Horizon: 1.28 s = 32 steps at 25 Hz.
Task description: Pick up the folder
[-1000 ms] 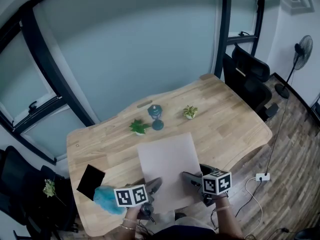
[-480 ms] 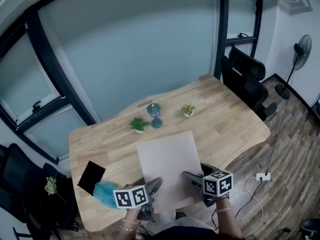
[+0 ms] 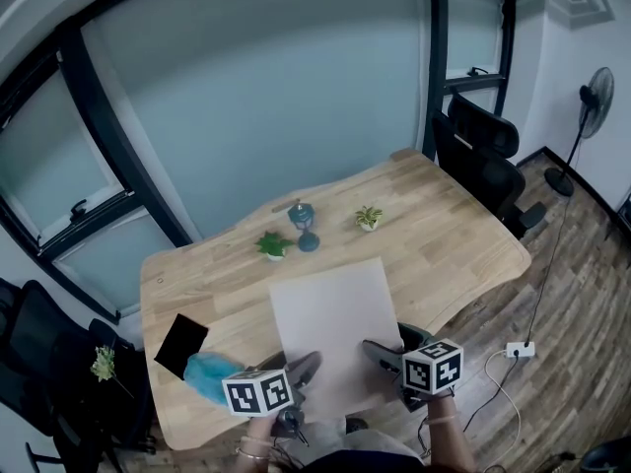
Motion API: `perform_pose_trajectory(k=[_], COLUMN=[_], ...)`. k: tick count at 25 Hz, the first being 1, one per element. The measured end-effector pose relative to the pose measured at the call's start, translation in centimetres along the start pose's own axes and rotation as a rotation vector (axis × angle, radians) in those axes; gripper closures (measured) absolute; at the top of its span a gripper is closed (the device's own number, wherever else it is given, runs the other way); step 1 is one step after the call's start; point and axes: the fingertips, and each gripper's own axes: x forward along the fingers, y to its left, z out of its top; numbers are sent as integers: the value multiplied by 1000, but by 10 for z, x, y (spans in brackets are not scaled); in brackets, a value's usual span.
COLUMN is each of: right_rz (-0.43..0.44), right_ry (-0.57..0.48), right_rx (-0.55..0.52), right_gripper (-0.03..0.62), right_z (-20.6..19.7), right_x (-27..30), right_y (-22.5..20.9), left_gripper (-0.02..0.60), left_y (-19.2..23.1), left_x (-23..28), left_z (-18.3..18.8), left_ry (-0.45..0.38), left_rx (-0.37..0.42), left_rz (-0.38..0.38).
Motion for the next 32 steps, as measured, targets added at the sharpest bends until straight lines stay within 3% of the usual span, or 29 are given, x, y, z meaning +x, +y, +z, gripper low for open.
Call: perform_pose_trajectory(k=[17,32], right_rz=[9,-77], right_ry=[-34,-61], right_rx=[-29,-63], right_gripper=[220,221], right_z=[10,9], right_x=[-3,-16], right_y=[6,39], left_gripper=[252,252], left_y=[-8,-2], left_x=[-9,-32], left_z=[16,20], left_ry=[-33,-14], left_rx=[63,123], left_rz=[5,-67])
